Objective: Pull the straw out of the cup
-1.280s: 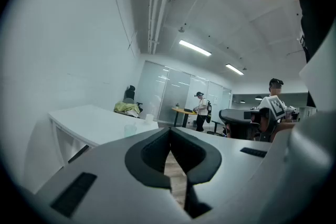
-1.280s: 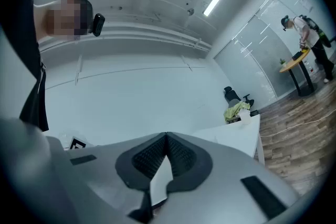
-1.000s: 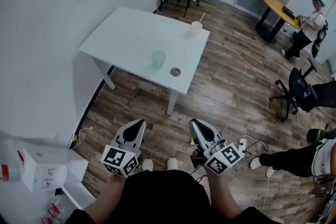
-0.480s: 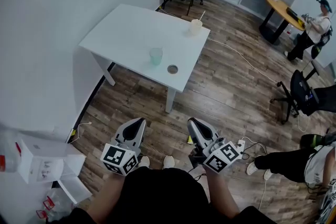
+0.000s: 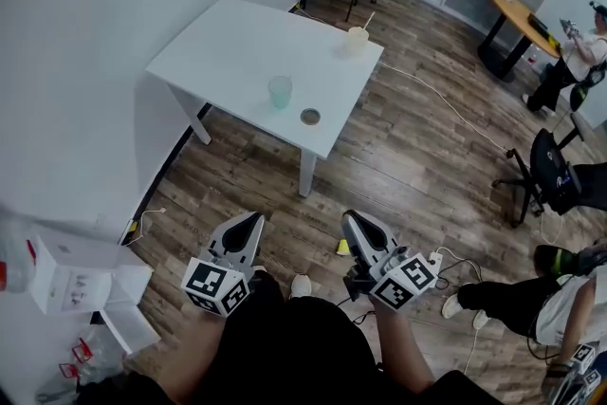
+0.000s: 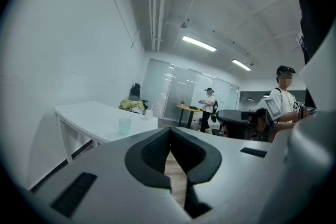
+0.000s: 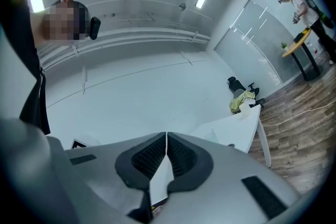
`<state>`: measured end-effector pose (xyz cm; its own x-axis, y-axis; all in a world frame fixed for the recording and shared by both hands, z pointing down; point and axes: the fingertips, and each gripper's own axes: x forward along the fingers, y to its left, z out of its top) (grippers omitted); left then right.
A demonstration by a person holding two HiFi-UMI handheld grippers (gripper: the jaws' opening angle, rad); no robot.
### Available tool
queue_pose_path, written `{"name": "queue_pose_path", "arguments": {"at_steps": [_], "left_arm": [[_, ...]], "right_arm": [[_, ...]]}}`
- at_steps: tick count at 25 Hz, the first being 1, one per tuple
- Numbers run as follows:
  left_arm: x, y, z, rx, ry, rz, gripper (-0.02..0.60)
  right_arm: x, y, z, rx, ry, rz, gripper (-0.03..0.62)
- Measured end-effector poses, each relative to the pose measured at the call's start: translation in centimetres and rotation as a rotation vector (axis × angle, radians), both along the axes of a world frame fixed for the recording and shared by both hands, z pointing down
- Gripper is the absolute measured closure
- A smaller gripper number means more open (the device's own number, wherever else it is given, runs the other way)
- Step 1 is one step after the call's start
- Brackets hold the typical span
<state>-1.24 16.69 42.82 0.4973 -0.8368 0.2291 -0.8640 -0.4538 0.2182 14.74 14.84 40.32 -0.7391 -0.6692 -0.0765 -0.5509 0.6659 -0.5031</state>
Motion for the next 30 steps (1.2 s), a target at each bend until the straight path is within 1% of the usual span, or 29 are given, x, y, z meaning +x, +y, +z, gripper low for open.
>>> {"name": "queue_pose_path", "arguments": {"at_steps": [6, 11, 15, 20, 24, 30], "left_arm": [[-0.5, -0.4, 0.0, 0.001, -0.015, -0.019, 0.568], [-1.1, -1.5, 0.3, -0.004, -0.024, -0.038, 0.568], [-2.0, -2.9, 1.1, -0.014, -0.019, -0.033, 0.568], [-2.5, -6.2, 1.3, -0.011, -0.017, -0.015, 0.568], [-3.8, -9.1, 1.9, -0.026, -0.007, 0.004, 0.568], [-5.5, -13.8, 2.1, -0.043, 0.012, 0.060, 0.568]], "right_arm": [[-0.4, -0.4, -0.2, 0.014, -0.010, -0.018, 0.571], [-0.9, -1.1, 0.6, -0.005, -0.013, -0.023, 0.570], [-1.9, -2.2, 1.2, -0.016, -0.006, -0.017, 0.571], [-2.8, -5.2, 1.4, -0.025, 0.012, -0.006, 0.571], [-4.3, -8.2, 1.7, -0.032, 0.031, 0.007, 0.571], [-6.3, -12.9, 2.0, -0.047, 0.042, 0.035, 0.571]]}}
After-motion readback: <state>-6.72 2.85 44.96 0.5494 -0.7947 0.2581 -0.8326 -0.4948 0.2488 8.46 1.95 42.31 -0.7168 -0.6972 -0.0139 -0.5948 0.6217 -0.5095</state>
